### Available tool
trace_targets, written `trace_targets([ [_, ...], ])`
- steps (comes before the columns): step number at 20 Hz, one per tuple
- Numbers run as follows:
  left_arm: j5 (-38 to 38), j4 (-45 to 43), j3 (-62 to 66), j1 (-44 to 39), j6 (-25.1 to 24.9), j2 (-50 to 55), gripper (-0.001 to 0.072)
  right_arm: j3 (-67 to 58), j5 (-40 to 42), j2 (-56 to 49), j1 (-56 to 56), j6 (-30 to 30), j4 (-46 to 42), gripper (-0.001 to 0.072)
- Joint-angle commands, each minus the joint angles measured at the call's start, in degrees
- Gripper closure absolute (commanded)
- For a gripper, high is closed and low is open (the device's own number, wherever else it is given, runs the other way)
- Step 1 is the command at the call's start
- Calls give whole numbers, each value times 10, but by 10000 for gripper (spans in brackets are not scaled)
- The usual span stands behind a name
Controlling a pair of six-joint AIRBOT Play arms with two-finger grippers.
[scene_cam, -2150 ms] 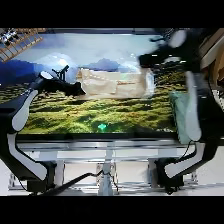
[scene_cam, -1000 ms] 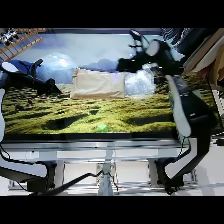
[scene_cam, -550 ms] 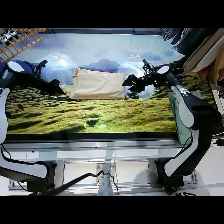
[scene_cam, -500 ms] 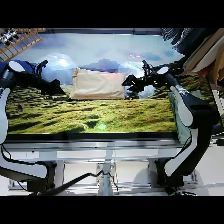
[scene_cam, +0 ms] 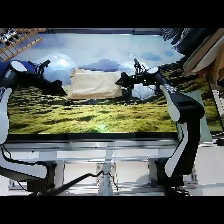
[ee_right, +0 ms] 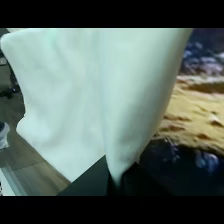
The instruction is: Fold the clothes and pants, and hang the long-sleeved shirts on hangers.
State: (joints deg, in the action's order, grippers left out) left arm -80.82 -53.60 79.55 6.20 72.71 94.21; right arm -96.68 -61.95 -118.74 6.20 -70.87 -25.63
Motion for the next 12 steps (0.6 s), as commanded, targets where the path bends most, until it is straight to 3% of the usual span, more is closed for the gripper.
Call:
trace_targets([
  [1,-18,0,0,0,-1,0,702,-33,12,27,-1,-42,-4,696],
  [4,-38,0,0,0,-1,0,702,-33,13,105,-52,-106,-41,696],
  [8,-68,0,0,0,-1,0,702,-33,-1,227,-141,-211,-170,696],
  [12,-82,0,0,0,-12,0,702,-33,-44,320,-257,-258,-206,696],
])
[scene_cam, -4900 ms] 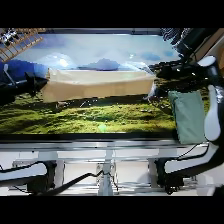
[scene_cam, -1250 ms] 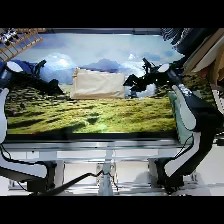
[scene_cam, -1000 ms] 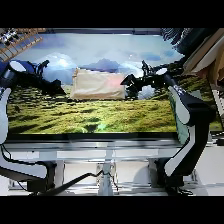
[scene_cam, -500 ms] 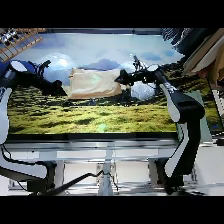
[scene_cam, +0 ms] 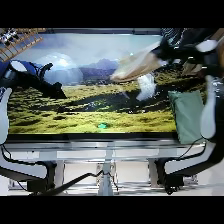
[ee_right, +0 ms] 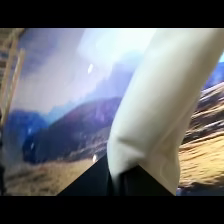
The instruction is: Fold the clothes and pants, and hang the long-sleeved shirts on hangers.
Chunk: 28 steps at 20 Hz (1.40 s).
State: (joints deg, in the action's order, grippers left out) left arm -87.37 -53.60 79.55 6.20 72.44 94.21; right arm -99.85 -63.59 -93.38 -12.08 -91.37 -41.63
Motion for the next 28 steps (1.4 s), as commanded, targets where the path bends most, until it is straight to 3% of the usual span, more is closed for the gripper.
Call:
trace_targets([
  [1,-17,0,0,0,-9,0,702,-1,-37,85,-105,-60,-56,696],
  [9,-16,0,0,0,-22,0,702,2,-217,156,-277,-83,-250,696],
  [17,-16,0,0,0,-37,0,702,17,-338,174,-290,-141,-423,696],
  [21,-16,0,0,0,-39,0,702,118,-419,174,-290,-141,-461,694],
  [28,-18,0,0,0,-38,0,702,388,-380,174,-290,-150,-526,691],
])
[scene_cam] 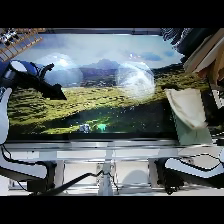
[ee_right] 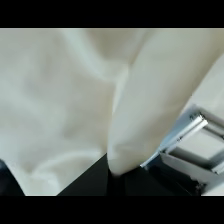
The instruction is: Fold the clothes and pants, and hang the long-sleeved shirts on hangers.
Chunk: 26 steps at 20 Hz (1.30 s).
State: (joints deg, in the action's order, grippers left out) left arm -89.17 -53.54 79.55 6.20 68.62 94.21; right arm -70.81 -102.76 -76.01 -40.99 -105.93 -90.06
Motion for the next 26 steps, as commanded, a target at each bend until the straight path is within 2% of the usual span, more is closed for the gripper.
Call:
trace_targets([
  [1,0,0,0,0,4,0,702,124,30,-1,0,-3,-49,612],
  [3,-1,0,1,0,4,0,701,129,42,-5,0,20,-49,172],
  [4,-2,-1,1,0,4,0,701,106,30,-5,0,30,-50,130],
  [6,-7,-11,7,1,4,-2,701,22,3,-5,0,52,-40,130],
  [8,-7,-55,26,1,31,-10,702,-92,2,-5,1,87,32,131],
  [10,-5,-128,64,1,77,-27,702,-171,70,-3,9,134,205,154],
  [12,37,-201,99,1,121,-64,702,-180,155,4,66,216,366,163],
  [13,92,-233,104,1,132,-93,702,-177,186,3,111,249,382,256],
  [14,156,-263,104,3,140,-120,702,-167,223,3,169,287,370,395],
  [15,222,-289,104,3,139,-146,701,-153,265,3,224,315,348,457],
  [17,308,-318,104,3,139,-184,701,-123,370,0,337,332,261,483],
  [19,317,-318,104,3,139,-212,701,-102,473,-8,428,339,177,668],
  [20,318,-317,104,3,139,-221,701,-97,520,-13,464,355,142,693],
  [23,318,-318,104,3,139,-230,701,-97,618,-32,520,414,102,691],
  [24,318,-318,104,3,139,-229,701,-97,628,-32,528,414,103,634],
  [25,317,-318,103,3,139,-228,700,-97,629,-31,532,410,106,466],
  [26,318,-318,103,3,139,-228,701,-97,632,-31,536,410,107,340],
])
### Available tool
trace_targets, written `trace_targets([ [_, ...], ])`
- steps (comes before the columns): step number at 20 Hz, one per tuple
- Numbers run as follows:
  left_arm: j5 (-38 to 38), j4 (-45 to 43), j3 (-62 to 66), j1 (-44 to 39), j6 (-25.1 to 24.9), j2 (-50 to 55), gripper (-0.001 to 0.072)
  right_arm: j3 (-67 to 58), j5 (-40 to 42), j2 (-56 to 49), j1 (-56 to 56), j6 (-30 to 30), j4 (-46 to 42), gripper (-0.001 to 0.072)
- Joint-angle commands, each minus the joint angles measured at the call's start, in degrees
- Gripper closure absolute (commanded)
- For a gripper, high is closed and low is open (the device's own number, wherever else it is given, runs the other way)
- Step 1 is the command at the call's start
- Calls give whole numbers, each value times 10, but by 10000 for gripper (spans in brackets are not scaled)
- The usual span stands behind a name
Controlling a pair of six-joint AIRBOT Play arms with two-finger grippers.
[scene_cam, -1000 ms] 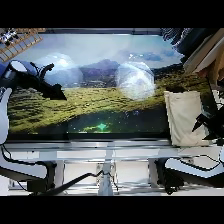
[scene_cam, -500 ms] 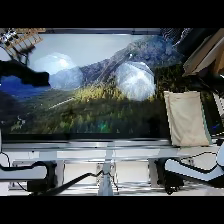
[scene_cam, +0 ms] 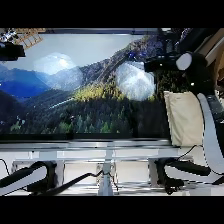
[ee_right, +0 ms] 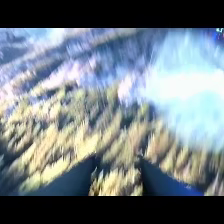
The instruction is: Fold the clothes and pants, and hang the long-sleeved shirts on hangers.
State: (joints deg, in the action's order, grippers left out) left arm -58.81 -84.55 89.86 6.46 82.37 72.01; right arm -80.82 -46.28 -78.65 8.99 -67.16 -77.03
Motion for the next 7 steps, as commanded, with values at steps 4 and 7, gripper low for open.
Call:
trace_targets([
  [4,14,-7,0,1,2,-6,701,3,68,-4,35,23,-23,317],
  [7,14,-7,0,1,1,-6,701,3,68,-4,35,23,-23,317],
])
